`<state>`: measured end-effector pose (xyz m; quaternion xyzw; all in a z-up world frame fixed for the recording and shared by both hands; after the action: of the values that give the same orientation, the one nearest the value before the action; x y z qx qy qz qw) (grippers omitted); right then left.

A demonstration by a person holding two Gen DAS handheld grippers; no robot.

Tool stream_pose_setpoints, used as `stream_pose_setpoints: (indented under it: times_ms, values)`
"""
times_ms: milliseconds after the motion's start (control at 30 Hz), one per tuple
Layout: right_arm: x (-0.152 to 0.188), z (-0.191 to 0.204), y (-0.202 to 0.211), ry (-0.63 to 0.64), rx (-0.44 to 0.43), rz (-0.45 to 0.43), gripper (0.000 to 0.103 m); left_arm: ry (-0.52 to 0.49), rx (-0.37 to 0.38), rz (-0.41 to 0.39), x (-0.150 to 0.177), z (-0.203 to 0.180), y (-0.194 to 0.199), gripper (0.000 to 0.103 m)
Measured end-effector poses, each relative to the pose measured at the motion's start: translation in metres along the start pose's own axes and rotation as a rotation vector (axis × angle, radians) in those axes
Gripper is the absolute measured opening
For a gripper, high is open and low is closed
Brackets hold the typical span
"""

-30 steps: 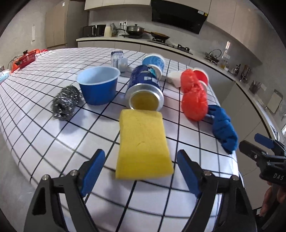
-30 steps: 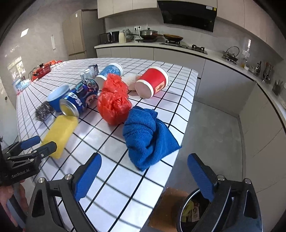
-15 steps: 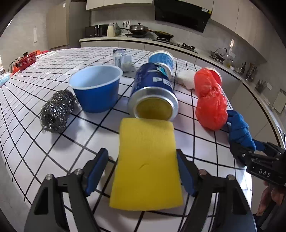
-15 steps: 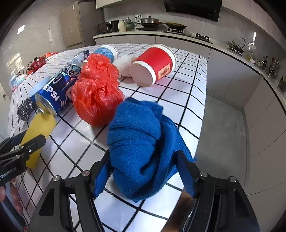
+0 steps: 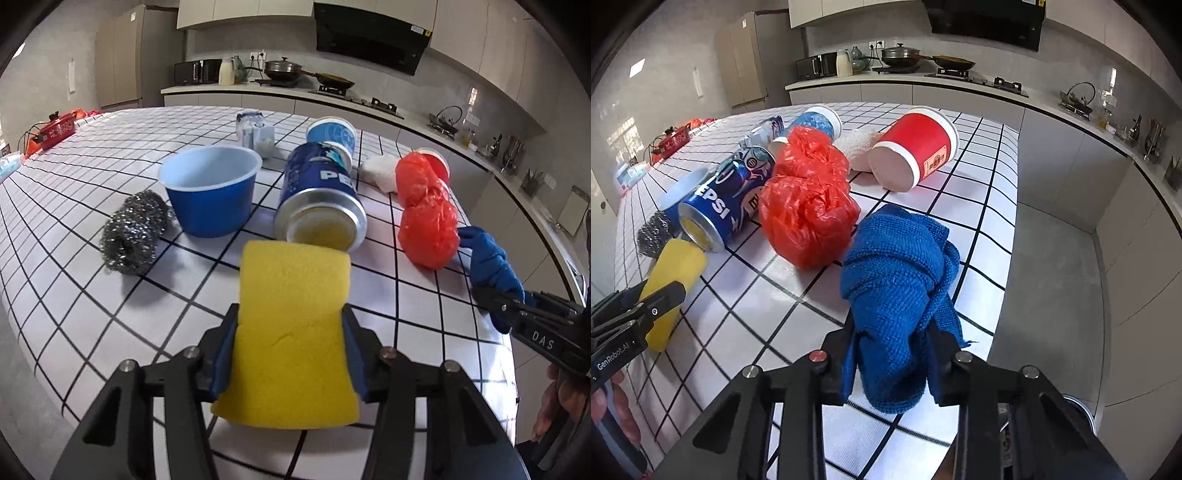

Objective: Collect trash
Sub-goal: 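Grasp the yellow sponge with the left tool while the right tool grasps the blue towel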

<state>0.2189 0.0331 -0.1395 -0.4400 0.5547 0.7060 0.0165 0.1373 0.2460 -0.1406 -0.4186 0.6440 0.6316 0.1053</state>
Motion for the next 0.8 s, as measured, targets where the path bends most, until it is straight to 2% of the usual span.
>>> stream_pose_setpoints:
  times_ms: [400, 800]
  values:
    - [0.006, 0.003, 0.04, -0.018, -0.005, -0.055, 0.03, -0.016, 0.034, -0.031, -0.001, -0.008, 0.028, 0.052]
    - [0.023, 0.006, 0.104, -0.031, 0.008, -0.12, 0.03, -0.063, 0.103, -0.046, 0.006, -0.034, 0.059, 0.052]
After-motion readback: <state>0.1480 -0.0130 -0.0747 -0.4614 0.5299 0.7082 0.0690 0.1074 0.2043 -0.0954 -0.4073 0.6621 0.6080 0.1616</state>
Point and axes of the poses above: each gripper's, at about its wrist camera, not at the fingertips, and y roughly against the way its jaws point, z to its left, x to its underside, the point moved 7 cm from there along -y, roughly the way its jaws point, and after that the axes turned 4 degrees about y, right-handed, at the moved point
